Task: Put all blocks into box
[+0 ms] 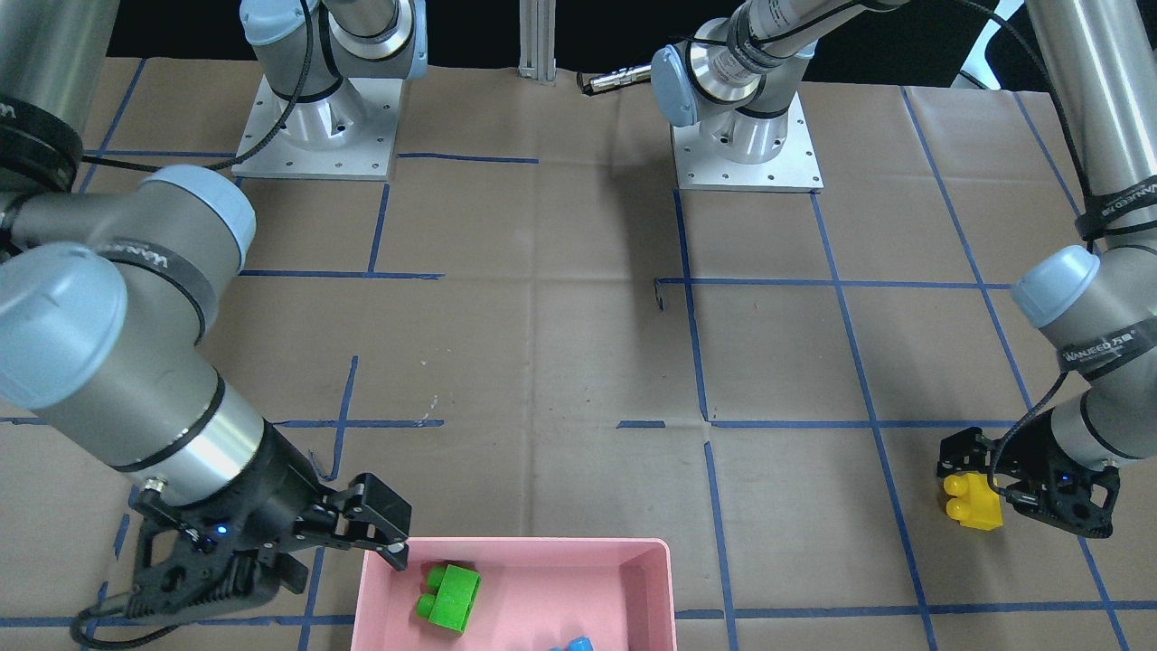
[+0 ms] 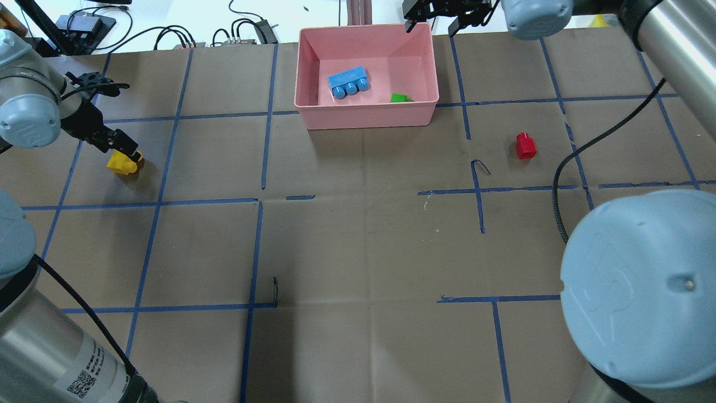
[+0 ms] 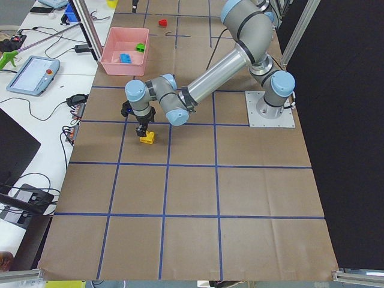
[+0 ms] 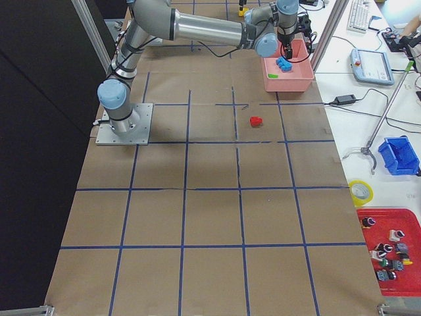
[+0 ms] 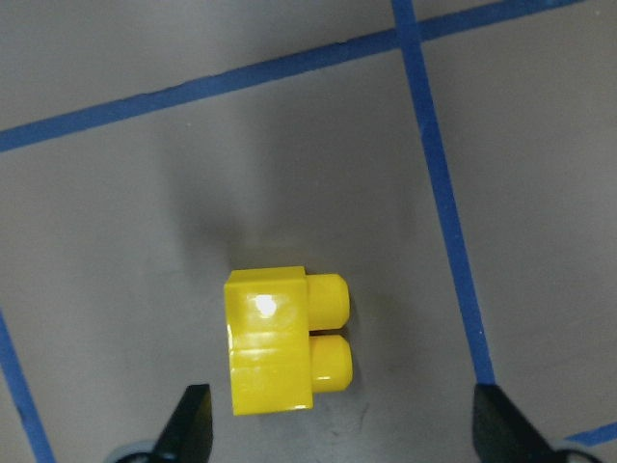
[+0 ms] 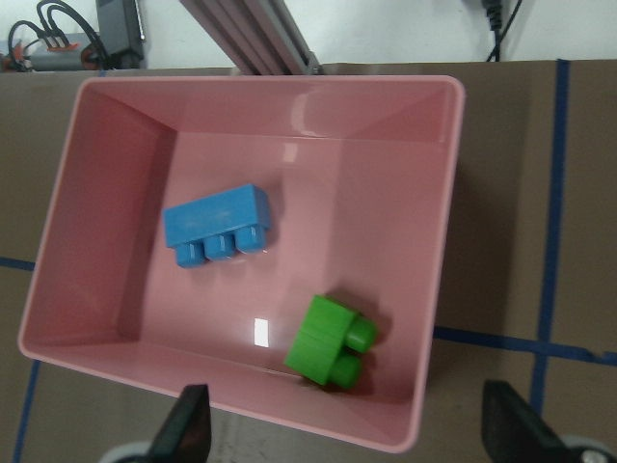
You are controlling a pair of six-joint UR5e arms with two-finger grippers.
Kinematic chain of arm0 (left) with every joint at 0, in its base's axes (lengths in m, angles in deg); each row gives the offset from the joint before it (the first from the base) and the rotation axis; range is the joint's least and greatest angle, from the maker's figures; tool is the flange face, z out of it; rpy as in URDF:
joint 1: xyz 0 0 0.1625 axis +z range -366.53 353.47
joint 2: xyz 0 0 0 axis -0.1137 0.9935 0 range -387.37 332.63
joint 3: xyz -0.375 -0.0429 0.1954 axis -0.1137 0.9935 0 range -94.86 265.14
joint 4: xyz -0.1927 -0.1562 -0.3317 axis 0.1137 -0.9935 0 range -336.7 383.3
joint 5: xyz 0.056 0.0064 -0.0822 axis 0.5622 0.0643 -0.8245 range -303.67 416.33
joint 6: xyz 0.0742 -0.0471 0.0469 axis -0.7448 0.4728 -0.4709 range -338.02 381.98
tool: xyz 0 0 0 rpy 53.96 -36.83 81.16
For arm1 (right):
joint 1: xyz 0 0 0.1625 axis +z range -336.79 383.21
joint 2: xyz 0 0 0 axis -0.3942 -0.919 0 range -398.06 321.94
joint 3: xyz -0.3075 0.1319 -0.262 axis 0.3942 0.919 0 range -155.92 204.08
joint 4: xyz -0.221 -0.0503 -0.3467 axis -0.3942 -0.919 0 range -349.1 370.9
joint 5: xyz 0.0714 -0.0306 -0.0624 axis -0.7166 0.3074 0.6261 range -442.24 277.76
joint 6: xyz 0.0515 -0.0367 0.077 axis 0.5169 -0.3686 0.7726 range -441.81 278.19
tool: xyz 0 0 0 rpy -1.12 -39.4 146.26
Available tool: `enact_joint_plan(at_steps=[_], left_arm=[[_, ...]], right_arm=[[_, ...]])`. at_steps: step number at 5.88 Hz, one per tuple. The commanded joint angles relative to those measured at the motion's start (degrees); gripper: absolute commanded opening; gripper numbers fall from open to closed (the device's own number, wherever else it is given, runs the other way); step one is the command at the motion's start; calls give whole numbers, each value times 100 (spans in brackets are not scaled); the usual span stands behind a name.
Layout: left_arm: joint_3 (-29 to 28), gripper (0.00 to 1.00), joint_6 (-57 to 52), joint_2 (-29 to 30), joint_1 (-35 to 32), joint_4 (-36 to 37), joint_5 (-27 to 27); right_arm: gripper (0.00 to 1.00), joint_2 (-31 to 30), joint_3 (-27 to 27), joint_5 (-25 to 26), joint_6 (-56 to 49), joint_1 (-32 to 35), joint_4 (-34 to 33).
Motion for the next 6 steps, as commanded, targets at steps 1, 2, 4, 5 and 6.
enact_joint_plan(at_steps=[1, 2, 4, 5, 6], left_arm=[[31, 95, -151, 114, 11, 115, 22], [5, 95, -81, 114, 29, 324, 22], [-5, 95, 68, 114, 29, 493, 22], [22, 95, 86, 140, 29, 502, 22], [22, 95, 87, 219, 29, 589, 22]], right_arm=[[100, -473, -813, 641, -1359, -541, -89], [100, -483, -1104, 1455, -1469, -587, -551], [99, -500, -2347, 2070, -1427, -770, -948], [99, -501, -2868, 2070, -1409, -859, -1586], [99, -492, -3073, 2061, -1226, -894, -1636]])
